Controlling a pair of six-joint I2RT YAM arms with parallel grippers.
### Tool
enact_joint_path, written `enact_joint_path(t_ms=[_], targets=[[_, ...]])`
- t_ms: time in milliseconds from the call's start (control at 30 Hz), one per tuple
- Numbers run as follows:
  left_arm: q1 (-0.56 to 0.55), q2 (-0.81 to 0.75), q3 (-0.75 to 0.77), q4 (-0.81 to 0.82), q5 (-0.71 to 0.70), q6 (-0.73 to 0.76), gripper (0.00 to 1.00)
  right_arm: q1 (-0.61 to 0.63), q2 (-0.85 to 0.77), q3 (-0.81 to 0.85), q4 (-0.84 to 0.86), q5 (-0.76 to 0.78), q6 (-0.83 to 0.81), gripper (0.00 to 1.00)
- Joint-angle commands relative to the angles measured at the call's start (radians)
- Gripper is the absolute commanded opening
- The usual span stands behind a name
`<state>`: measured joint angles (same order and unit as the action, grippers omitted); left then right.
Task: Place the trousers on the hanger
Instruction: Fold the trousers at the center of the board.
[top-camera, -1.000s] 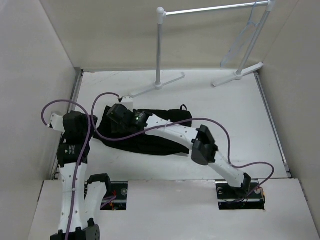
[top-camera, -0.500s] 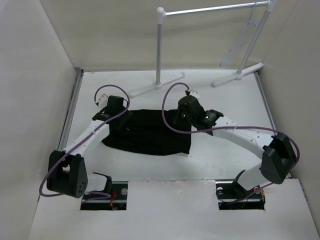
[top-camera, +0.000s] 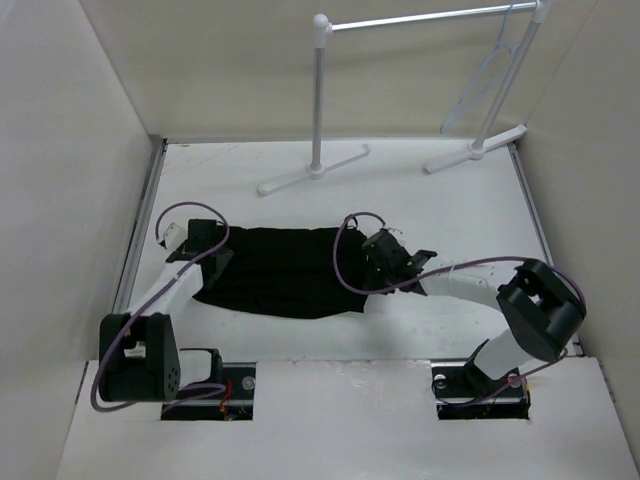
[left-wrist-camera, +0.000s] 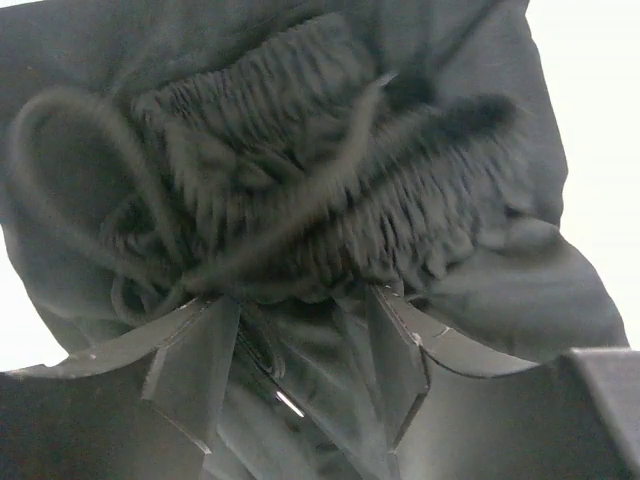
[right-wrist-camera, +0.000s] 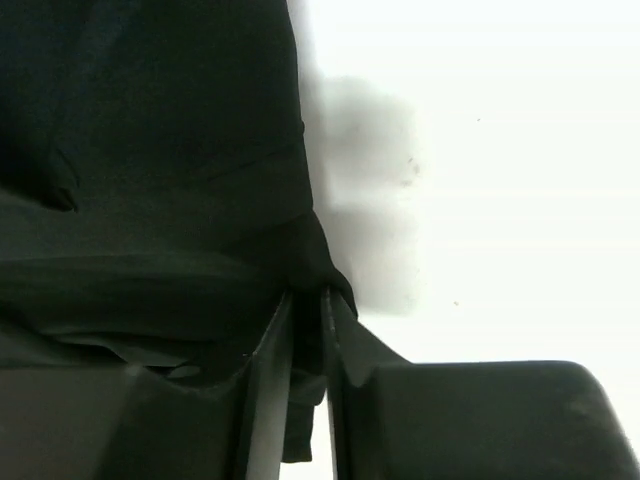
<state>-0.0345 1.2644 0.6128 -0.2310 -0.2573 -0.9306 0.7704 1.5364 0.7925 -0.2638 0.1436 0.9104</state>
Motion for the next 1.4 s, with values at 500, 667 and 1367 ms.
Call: enact_joint_path(t_ms=[500, 667, 1367], targets=[[-0.610, 0.258, 0.664, -0.195, 0.030, 0.140, 0.54, -0.038, -0.246, -0.068, 0.057, -0.142, 0.011, 0.22], [-0.718, 0.463, 0.855, -0.251, 0.154, 0.182, 0.54, 0.005, -0.216, -0.072, 0.087, -0.136, 0.005, 0.41], [-0.690, 0.693, 0.901, -0.154, 0.161, 0.167, 0.48, 0.106, -0.196, -0.045, -0.017, -0.041, -0.021, 0.07]])
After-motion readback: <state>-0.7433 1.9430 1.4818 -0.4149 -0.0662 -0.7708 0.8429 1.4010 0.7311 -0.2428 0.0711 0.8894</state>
